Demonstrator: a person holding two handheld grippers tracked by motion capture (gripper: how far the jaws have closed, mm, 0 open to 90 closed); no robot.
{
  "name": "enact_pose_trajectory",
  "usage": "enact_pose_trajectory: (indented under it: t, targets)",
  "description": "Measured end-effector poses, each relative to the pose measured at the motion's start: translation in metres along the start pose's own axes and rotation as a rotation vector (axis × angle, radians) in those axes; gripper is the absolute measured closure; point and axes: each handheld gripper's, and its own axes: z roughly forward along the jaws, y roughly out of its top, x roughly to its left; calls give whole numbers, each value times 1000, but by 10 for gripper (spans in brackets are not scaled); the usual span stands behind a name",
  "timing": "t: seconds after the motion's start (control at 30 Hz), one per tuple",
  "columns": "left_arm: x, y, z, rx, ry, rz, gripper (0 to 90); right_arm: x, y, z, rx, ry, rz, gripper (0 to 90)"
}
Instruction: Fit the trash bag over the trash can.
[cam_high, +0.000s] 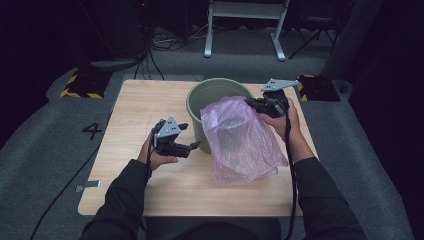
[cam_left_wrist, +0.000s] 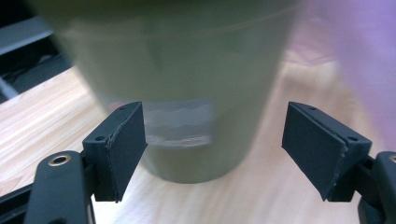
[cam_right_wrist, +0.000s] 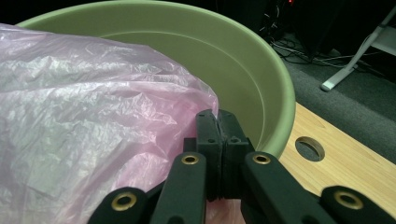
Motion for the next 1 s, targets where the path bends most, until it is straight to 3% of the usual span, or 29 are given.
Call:
enact_pose_trajectory:
  t: [0.07,0.1,0.13,0.27,0.3,0.37,0.47,0.53,0.6,0.67,0.83,0.9,1.0]
  targets:
    - [-13,5,-3,-3,-23,26,215,0,0,0,1,-4,2,897]
    - [-13,5,-3,-3,-23,26,215,1,0,0,2,-8,4,896]
    - [-25,10,-5,-22,-45,49,215,1,0,0,4,-10,4,896]
    - [-38,17,-5,-39,-83,58,214,1,0,1,4,-17,6,896]
    - [-45,20,-4,-48,-111,61,214,1,1,1,7,-17,4,896]
    - [-51,25,-2,-56,-94,68,233,1,1,2,11,-17,0,894]
    - [-59,31,-3,-117,-67,108,358,2,1,3,13,-21,2,887]
    - [-62,36,-2,-121,-42,117,464,3,1,3,11,-23,-3,881]
    - [-62,39,-1,-138,-47,114,543,3,1,2,13,-24,-6,867]
    - [-62,43,2,-131,-9,110,656,3,1,2,11,-19,-6,842]
    - [-60,47,3,-131,11,135,859,5,1,0,12,-13,-20,807]
    - [-60,50,2,-123,32,149,897,4,1,-2,10,-10,-24,751]
    - [-58,53,-1,-125,63,139,900,2,1,-5,-1,-6,-20,605]
